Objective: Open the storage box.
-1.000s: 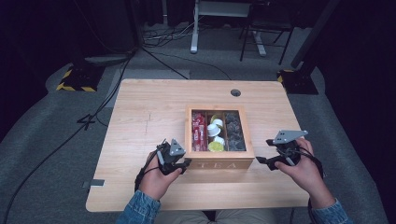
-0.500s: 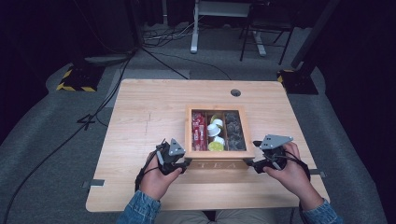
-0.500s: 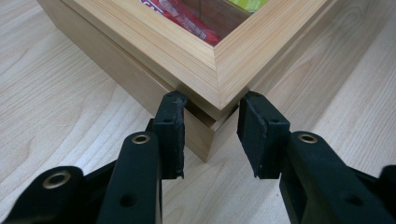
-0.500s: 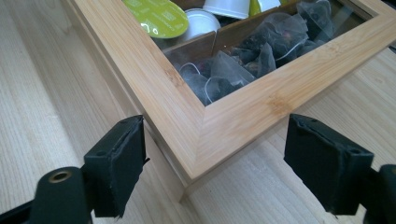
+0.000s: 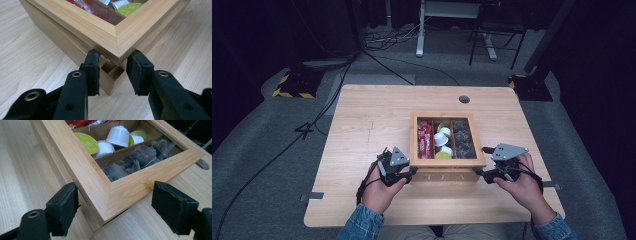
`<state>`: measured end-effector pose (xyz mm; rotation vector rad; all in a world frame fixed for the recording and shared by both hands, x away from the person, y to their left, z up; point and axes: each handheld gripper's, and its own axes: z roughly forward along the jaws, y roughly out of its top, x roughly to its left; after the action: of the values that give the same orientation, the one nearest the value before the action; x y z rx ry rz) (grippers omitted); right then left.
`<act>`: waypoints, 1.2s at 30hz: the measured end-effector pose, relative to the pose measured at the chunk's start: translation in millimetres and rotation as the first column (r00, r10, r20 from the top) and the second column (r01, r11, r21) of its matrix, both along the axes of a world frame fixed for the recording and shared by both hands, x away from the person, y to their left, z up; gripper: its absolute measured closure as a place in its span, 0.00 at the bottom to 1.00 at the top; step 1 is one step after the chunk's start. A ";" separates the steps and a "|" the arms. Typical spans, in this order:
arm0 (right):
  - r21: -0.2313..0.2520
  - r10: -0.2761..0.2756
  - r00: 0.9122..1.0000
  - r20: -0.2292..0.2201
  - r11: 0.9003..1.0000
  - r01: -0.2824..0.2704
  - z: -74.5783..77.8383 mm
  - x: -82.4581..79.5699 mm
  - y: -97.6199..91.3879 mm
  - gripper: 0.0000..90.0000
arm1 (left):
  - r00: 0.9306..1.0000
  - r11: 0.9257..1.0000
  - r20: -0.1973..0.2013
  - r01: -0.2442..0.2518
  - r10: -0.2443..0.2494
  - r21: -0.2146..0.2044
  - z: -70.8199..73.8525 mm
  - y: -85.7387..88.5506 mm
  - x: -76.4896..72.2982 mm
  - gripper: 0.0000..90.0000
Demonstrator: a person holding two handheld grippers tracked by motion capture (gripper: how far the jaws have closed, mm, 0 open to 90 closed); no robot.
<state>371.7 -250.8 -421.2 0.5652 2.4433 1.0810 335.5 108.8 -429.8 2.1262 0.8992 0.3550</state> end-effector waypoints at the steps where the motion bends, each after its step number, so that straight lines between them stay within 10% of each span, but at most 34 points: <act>1: 0.001 0.003 1.000 0.007 1.000 -0.003 0.7 -0.4 -0.3 0.25 | 1.000 1.000 0.001 0.001 -0.001 -0.004 0.4 0.1 0.4 0.69; 36: 0.068 0.054 0.990 0.127 0.996 -0.064 38.1 5.4 -5.9 0.39 | 0.991 0.989 0.034 -0.126 0.129 -0.083 8.8 33.3 -5.3 0.53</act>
<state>377.0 -256.6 -383.1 0.4358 2.3338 1.1958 330.3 142.0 -420.9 1.9865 1.0130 0.4169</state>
